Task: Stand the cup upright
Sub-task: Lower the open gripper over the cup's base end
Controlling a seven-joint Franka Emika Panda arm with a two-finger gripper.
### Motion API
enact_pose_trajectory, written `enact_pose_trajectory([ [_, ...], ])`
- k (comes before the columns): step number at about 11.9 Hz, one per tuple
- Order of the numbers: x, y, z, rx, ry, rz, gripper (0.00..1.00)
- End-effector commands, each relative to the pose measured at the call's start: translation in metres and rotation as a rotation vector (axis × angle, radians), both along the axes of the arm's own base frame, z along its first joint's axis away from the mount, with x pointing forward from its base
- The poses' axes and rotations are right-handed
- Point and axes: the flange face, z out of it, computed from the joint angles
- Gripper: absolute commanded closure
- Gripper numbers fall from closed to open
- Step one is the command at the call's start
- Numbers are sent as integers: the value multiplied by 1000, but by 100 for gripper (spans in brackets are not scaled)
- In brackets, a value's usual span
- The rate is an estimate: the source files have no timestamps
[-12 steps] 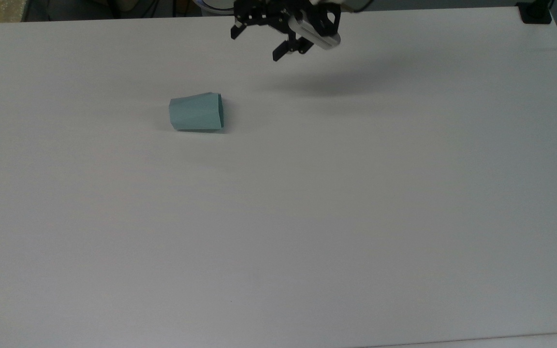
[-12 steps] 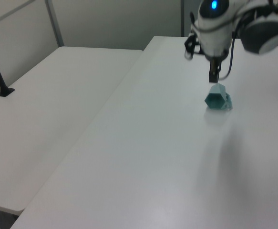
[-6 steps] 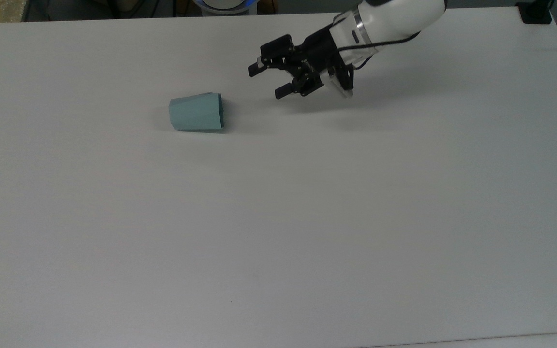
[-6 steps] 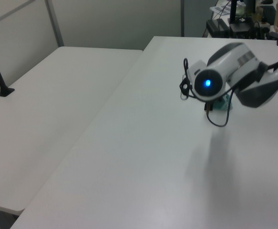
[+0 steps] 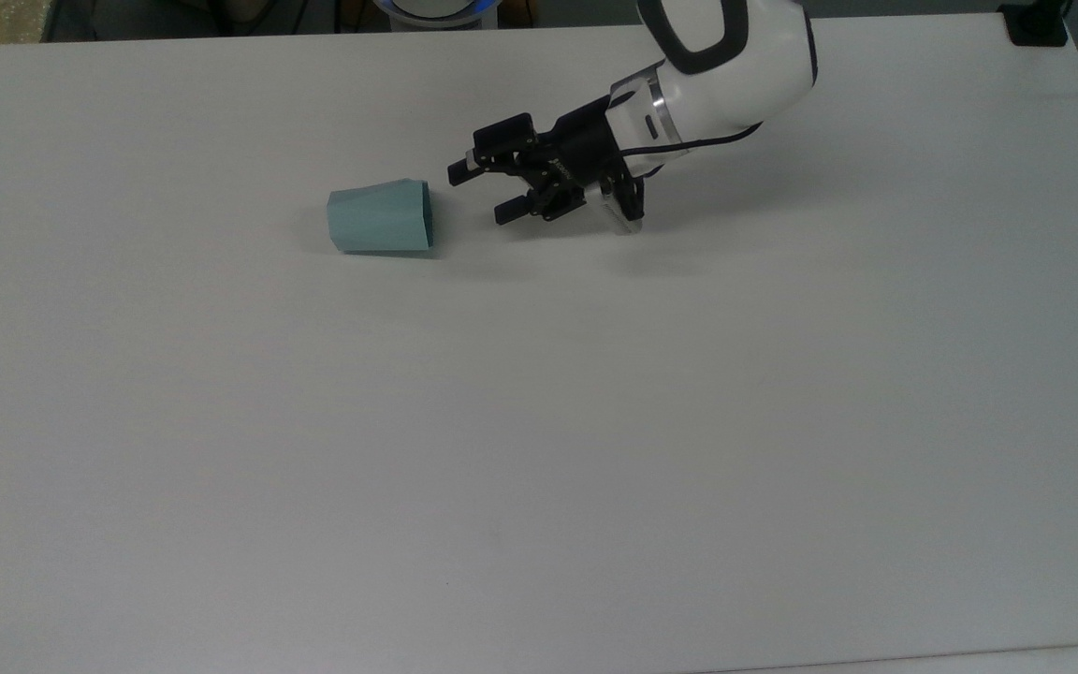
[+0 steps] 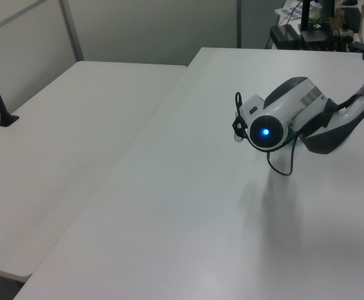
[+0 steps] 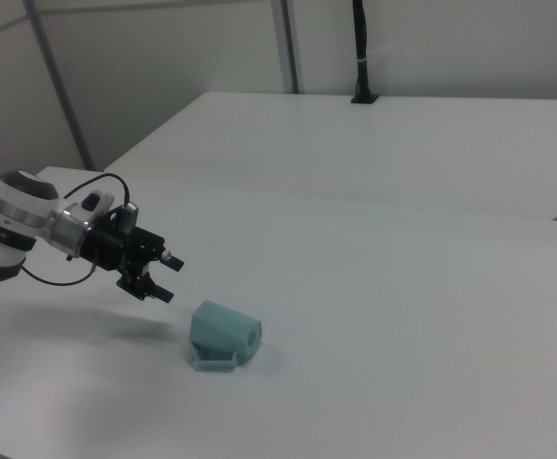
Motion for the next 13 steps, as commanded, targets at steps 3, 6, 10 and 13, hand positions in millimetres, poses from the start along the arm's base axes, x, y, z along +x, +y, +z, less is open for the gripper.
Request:
enact_pose_trajectory([
  [3,6,-32,-20,-14,-33,-15,0],
  [6,8,-50,-27,-38,-24,-30,0],
  [10,9,-63,-35,-42,-52,-56,5],
  [13,14,-75,-37,-35,-49,-71,19],
])
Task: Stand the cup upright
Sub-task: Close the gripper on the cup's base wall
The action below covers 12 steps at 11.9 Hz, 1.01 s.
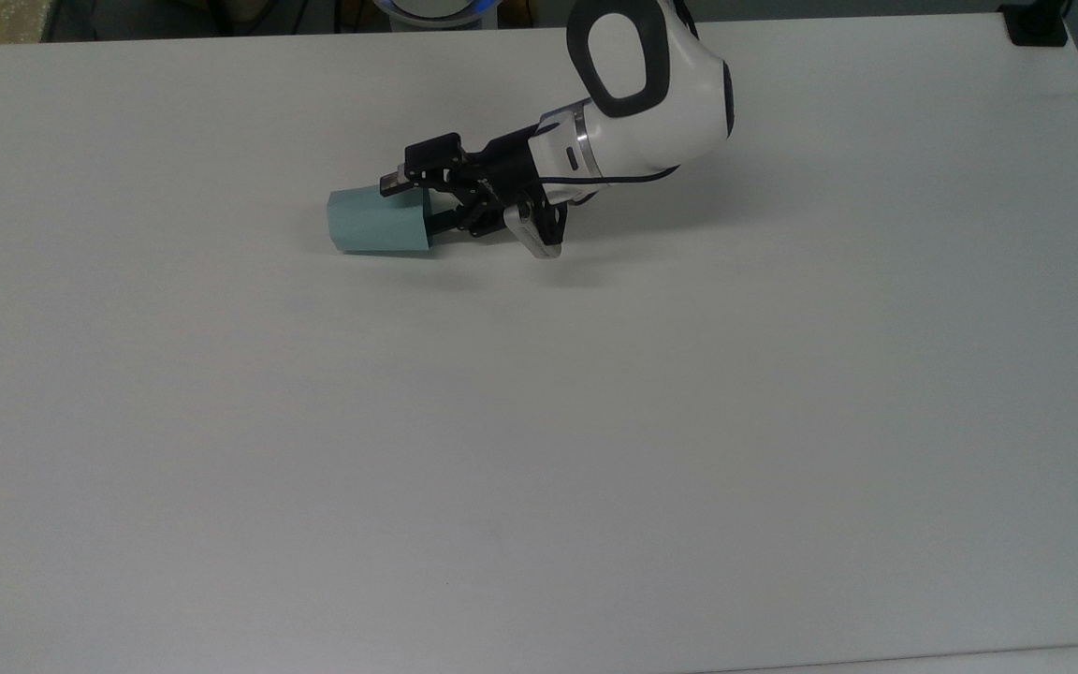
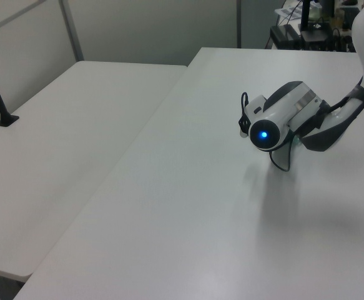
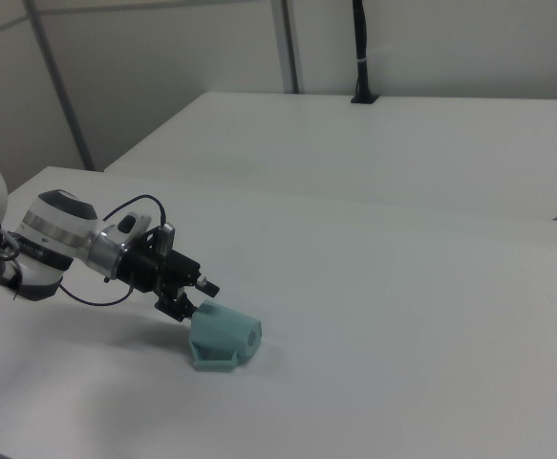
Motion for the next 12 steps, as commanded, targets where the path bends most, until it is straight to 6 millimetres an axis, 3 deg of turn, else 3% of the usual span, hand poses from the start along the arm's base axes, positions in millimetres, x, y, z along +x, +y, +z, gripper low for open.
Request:
enact_pose_trajectory([
  [1,2,-13,-1,19,-27,2,24],
  [6,-6,-24,-15,-1,2,-6,25],
  [7,-6,-24,-15,-3,1,-2,33],
  [12,-4,-29,-23,-7,-14,17,95],
])
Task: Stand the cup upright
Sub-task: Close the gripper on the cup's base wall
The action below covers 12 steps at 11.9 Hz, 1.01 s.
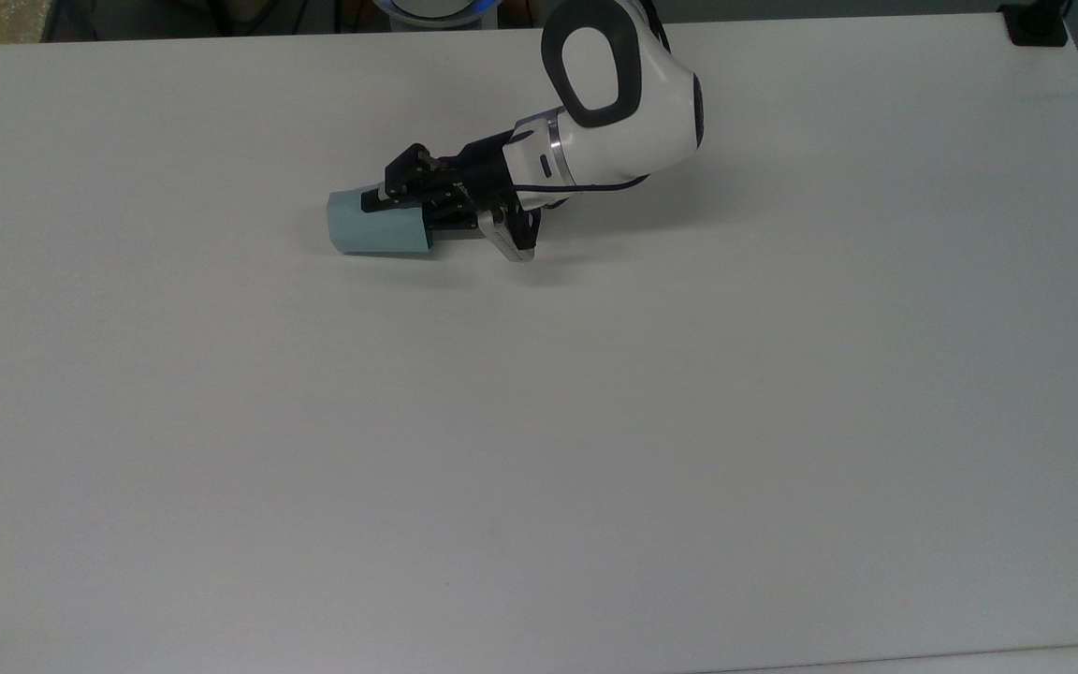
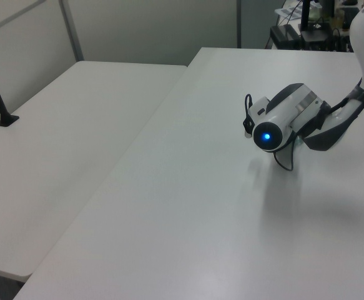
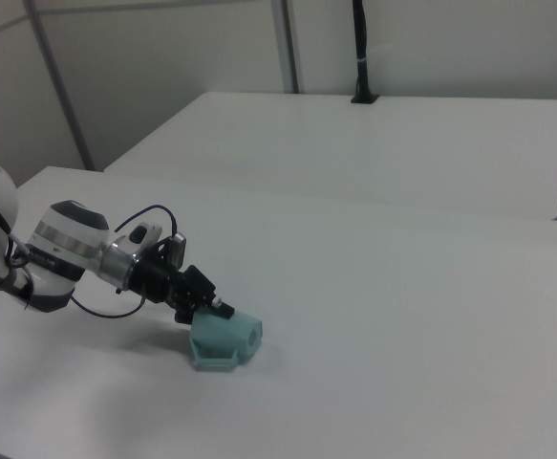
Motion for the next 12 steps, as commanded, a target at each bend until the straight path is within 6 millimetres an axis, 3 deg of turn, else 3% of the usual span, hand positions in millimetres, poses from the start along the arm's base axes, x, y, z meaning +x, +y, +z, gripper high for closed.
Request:
enact_pose_trajectory([
  [1,-3,-4,-9,30,-20,15,100],
  [6,-2,-4,-6,33,-25,12,100],
  [12,8,-7,47,130,-105,2,100],
])
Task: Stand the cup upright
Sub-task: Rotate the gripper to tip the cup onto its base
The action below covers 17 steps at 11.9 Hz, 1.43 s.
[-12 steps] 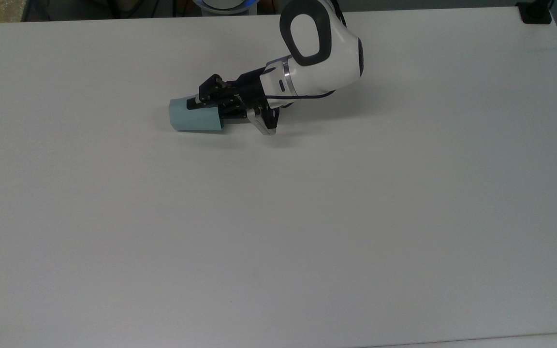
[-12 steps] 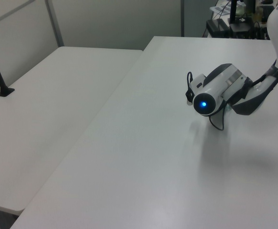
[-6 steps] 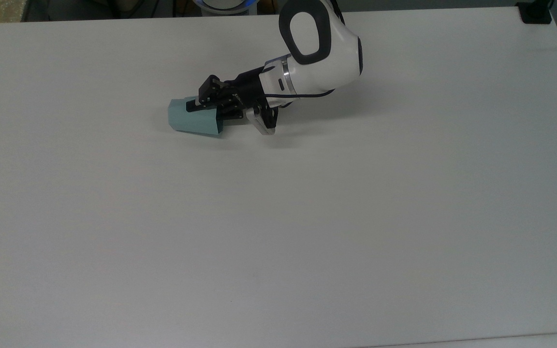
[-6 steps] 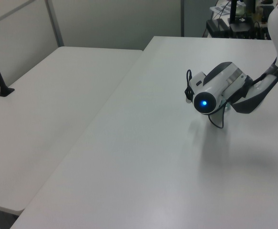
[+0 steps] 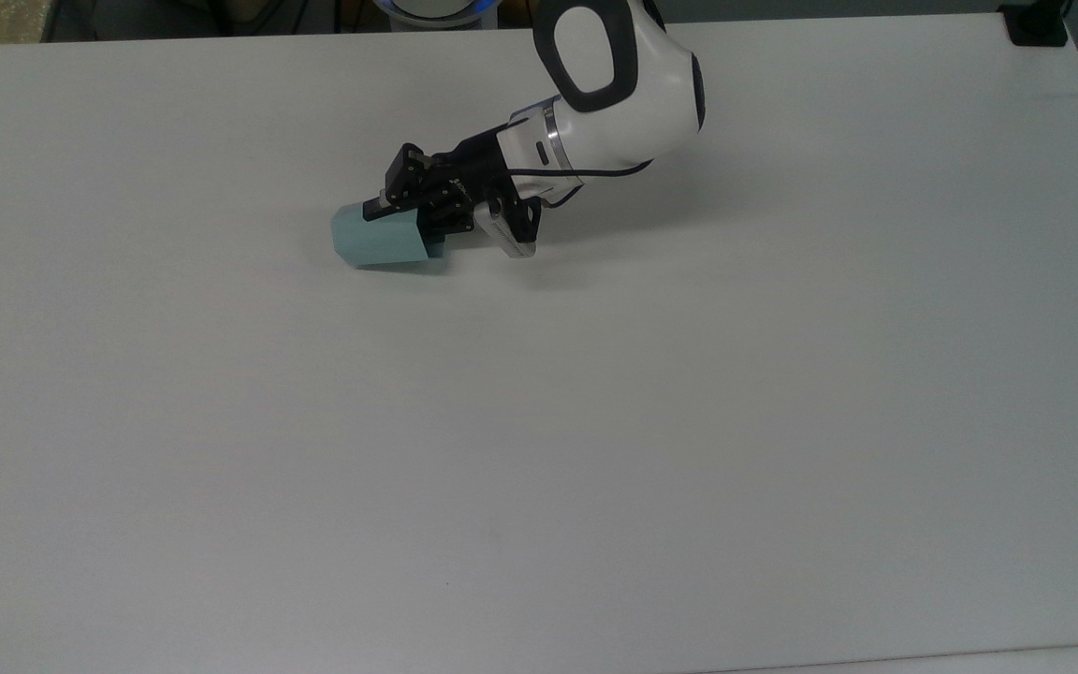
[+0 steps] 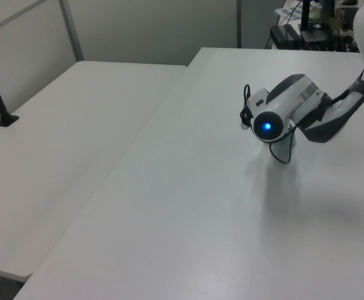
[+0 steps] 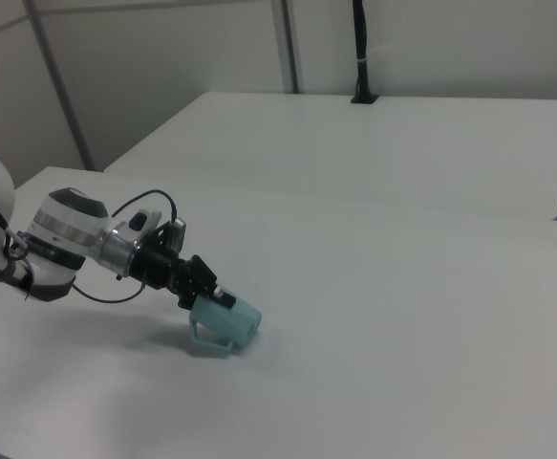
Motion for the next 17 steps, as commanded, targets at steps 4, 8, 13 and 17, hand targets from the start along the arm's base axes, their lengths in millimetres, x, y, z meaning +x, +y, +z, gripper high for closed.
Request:
enact_pose_trajectory([
  [4,7,-20,93,295,-142,-52,100],
  [8,13,-68,166,682,-107,-158,100],
  [13,18,-129,193,1055,-8,-238,100],
  [17,22,-177,150,1177,-40,-282,100],
])
